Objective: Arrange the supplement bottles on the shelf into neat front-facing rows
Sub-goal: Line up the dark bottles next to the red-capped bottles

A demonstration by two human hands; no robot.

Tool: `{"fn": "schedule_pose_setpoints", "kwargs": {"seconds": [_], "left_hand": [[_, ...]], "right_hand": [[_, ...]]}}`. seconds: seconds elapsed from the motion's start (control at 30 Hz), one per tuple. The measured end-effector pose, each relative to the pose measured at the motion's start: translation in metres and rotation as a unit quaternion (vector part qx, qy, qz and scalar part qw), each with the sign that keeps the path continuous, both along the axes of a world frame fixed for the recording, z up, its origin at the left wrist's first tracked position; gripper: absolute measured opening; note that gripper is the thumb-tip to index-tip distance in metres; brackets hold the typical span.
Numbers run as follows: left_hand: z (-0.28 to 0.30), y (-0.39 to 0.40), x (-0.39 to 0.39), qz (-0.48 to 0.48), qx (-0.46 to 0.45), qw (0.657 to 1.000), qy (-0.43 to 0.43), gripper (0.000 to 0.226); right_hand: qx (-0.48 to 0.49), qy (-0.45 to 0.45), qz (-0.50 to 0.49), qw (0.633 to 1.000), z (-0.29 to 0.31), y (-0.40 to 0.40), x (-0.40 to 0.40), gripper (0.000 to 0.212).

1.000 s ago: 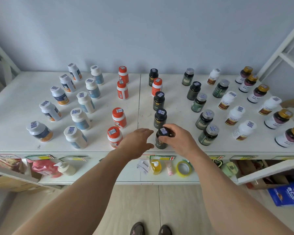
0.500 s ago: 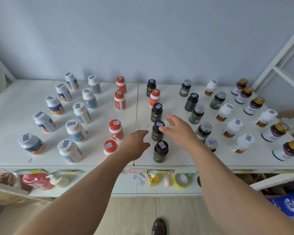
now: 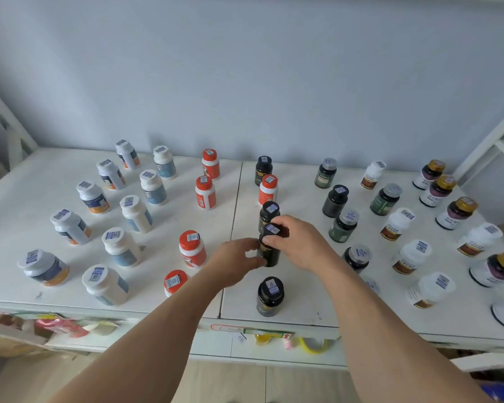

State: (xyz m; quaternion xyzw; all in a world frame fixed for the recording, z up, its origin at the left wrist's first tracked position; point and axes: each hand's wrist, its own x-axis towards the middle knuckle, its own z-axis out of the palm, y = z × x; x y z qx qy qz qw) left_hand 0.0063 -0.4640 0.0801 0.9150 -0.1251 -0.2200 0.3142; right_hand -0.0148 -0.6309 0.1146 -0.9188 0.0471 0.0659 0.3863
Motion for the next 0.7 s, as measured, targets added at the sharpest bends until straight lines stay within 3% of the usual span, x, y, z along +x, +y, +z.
{"fn": "schedule_pose_setpoints", "kwargs": {"seconds": [0.13,0.53,0.7], "left_hand": [[0.009,0.0,0.005,-0.008,-0.026,0.999,0.017,0.046],[0.024,0.007,0.015,-0.045,-0.045,0.997,0.044,0.044],[0.021,0.007,0.017,-0.054,-0.023,0.998,0.028,0.046]], "right_hand": [[-0.001,-0.012,-0.01,1.0,0.011,0.002,0.003,0.037],[0.006,-0.011,-0.062,0.998,0.016,0.003,0.012,0.057],[0.007,-0.012,-0.062,0.998,0.012,0.004,0.009,0.052]]}}
